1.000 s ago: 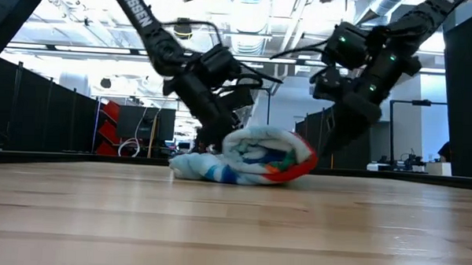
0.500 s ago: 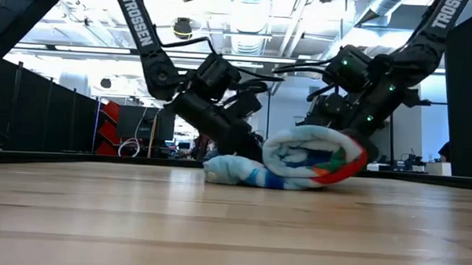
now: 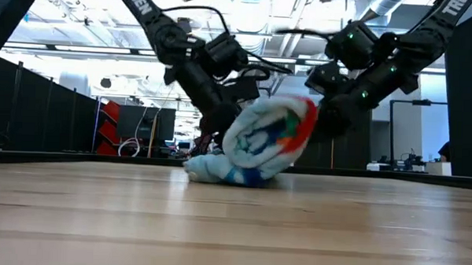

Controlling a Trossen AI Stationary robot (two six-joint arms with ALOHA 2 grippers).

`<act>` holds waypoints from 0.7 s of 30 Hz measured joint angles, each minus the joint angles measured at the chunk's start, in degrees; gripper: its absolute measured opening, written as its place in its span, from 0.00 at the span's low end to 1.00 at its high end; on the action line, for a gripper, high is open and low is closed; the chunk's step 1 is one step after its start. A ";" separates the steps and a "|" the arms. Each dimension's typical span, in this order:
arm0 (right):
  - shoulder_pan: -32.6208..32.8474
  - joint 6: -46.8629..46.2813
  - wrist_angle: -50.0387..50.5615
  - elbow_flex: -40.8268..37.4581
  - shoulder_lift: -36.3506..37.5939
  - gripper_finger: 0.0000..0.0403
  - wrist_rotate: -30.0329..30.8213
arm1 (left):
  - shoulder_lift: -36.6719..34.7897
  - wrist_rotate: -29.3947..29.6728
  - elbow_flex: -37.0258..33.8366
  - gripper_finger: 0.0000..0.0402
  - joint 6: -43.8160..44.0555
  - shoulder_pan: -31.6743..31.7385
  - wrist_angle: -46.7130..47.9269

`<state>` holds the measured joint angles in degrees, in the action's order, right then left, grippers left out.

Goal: Roll towel
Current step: Roll the multicolor dinosaur print towel

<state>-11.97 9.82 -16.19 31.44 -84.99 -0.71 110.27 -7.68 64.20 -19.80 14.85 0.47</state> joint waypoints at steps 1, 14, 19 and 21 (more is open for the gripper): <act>0.00 -0.18 0.45 -0.02 -0.69 0.46 0.00 | -0.26 0.69 0.79 0.76 -0.34 0.00 2.17; 0.33 -0.98 -1.72 -0.05 -4.44 0.46 0.02 | -1.04 12.00 15.21 0.76 -0.39 -0.13 35.88; 0.35 -0.98 -2.81 -0.07 -4.44 0.46 0.09 | -1.13 12.68 13.44 0.76 1.62 0.55 37.85; 0.35 -0.96 -2.92 -0.07 -4.44 0.46 0.12 | -1.15 12.73 11.05 0.76 1.77 0.63 36.07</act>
<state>-11.62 8.86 -19.11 31.38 -89.43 -0.59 109.12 5.05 75.25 -18.03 15.49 36.55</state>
